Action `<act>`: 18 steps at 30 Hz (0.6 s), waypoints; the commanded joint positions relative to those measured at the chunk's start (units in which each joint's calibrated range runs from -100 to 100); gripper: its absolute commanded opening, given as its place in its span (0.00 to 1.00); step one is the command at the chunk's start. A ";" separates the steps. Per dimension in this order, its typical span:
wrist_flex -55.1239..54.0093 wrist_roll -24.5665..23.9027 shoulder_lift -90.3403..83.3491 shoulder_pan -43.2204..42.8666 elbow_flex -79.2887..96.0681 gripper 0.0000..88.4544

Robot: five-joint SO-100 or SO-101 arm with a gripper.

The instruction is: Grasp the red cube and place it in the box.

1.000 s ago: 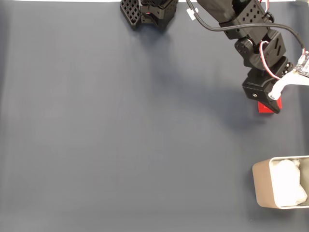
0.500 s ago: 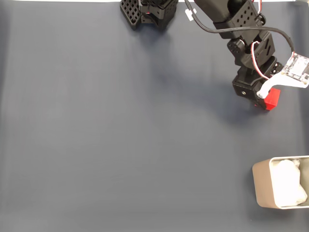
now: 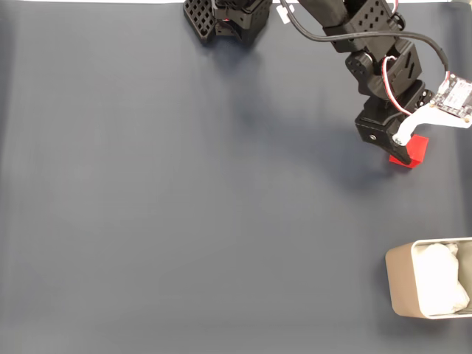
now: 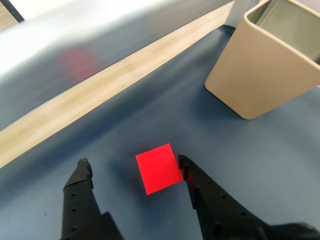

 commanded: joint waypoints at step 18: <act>-0.70 0.49 -3.42 -0.64 1.28 0.44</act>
